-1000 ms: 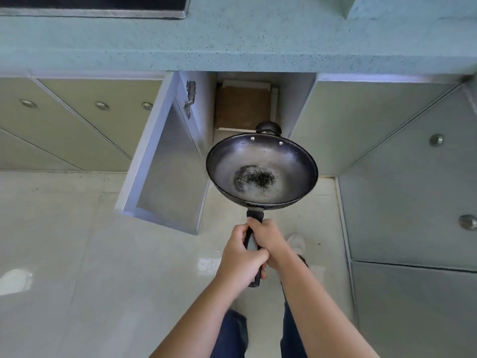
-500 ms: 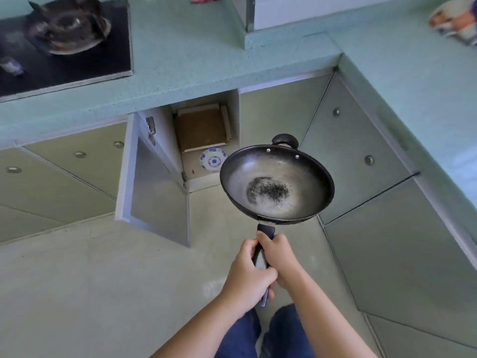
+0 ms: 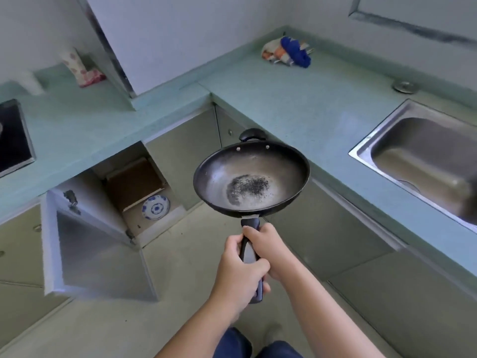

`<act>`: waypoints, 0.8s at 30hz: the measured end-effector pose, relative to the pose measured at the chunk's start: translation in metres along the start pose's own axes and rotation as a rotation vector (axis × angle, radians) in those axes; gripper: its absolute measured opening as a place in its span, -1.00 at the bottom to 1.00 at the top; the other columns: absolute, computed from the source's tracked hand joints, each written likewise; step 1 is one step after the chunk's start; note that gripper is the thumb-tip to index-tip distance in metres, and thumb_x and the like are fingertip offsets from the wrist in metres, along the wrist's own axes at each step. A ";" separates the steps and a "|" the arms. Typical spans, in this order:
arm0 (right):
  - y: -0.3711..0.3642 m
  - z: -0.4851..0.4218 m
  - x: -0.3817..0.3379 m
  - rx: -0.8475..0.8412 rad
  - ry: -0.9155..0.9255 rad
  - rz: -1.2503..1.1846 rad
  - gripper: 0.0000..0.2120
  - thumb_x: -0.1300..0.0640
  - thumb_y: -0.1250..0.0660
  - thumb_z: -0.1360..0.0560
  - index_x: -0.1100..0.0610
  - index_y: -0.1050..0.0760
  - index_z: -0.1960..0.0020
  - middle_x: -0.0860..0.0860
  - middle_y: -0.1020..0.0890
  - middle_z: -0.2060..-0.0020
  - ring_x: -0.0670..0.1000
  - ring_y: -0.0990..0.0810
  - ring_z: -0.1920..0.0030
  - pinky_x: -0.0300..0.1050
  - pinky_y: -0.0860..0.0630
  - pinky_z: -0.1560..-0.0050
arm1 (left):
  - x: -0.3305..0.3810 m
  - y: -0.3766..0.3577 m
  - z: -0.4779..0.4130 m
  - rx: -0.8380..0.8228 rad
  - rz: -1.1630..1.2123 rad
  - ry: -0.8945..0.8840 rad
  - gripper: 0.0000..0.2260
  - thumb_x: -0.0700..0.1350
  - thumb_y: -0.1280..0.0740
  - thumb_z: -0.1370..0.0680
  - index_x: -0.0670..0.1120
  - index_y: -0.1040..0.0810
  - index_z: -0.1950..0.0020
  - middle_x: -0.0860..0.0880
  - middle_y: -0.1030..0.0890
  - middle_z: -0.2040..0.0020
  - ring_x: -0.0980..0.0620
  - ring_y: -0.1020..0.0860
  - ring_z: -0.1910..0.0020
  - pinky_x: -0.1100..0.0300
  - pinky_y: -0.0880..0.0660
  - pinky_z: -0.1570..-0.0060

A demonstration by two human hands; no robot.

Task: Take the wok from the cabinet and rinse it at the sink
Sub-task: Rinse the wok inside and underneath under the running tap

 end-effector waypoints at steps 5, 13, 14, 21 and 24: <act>0.021 0.029 -0.005 -0.049 0.041 -0.056 -0.75 0.14 -0.21 -0.52 0.13 -0.23 0.29 0.00 -0.35 0.42 -0.08 -0.37 0.46 -0.29 -0.32 0.53 | 0.015 -0.019 0.028 0.035 -0.069 -0.056 -0.66 -0.36 -0.24 -0.39 0.07 -0.39 0.05 -0.01 -0.52 0.52 0.00 -0.47 0.62 0.22 -0.42 0.49; 0.047 0.038 -0.016 -0.099 0.118 -0.112 -0.77 0.09 -0.24 -0.50 0.17 -0.26 0.22 0.04 -0.40 0.41 -0.12 -0.42 0.55 -0.32 -0.33 0.54 | 0.038 -0.045 0.050 0.082 -0.084 -0.143 -0.68 -0.35 -0.24 -0.40 0.08 -0.38 0.08 -0.01 -0.53 0.50 0.03 -0.48 0.61 0.23 -0.44 0.49; 0.052 0.038 -0.018 -0.098 0.126 -0.119 -0.77 0.09 -0.24 -0.50 0.17 -0.26 0.22 0.03 -0.39 0.42 -0.14 -0.42 0.57 -0.34 -0.32 0.56 | 0.040 -0.049 0.051 0.084 -0.086 -0.152 -0.68 -0.34 -0.24 -0.40 0.09 -0.37 0.08 -0.03 -0.54 0.47 0.03 -0.49 0.61 0.22 -0.44 0.48; 0.092 0.026 -0.030 -0.028 0.201 -0.160 -0.74 0.04 -0.29 -0.48 0.19 -0.30 0.19 0.08 -0.40 0.38 -0.21 -0.38 0.65 -0.35 -0.32 0.57 | 0.064 -0.081 0.040 0.044 -0.117 -0.206 -0.66 -0.34 -0.25 -0.39 0.12 -0.35 0.10 -0.06 -0.55 0.39 0.03 -0.48 0.63 0.25 -0.43 0.52; 0.113 0.013 -0.032 0.020 0.206 -0.210 -0.72 0.02 -0.31 -0.47 0.20 -0.29 0.15 0.09 -0.39 0.36 -0.22 -0.38 0.65 -0.36 -0.32 0.58 | 0.076 -0.097 0.028 -0.026 -0.151 -0.222 -0.66 -0.34 -0.25 -0.40 0.12 -0.35 0.07 -0.08 -0.57 0.34 0.04 -0.49 0.63 0.26 -0.43 0.53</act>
Point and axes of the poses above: each hand's wrist, its own z-axis away from the middle knuckle, its own y-axis out of the back of the hand, x = y × z, the point moved 4 cm from there along -z, towards the middle knuckle
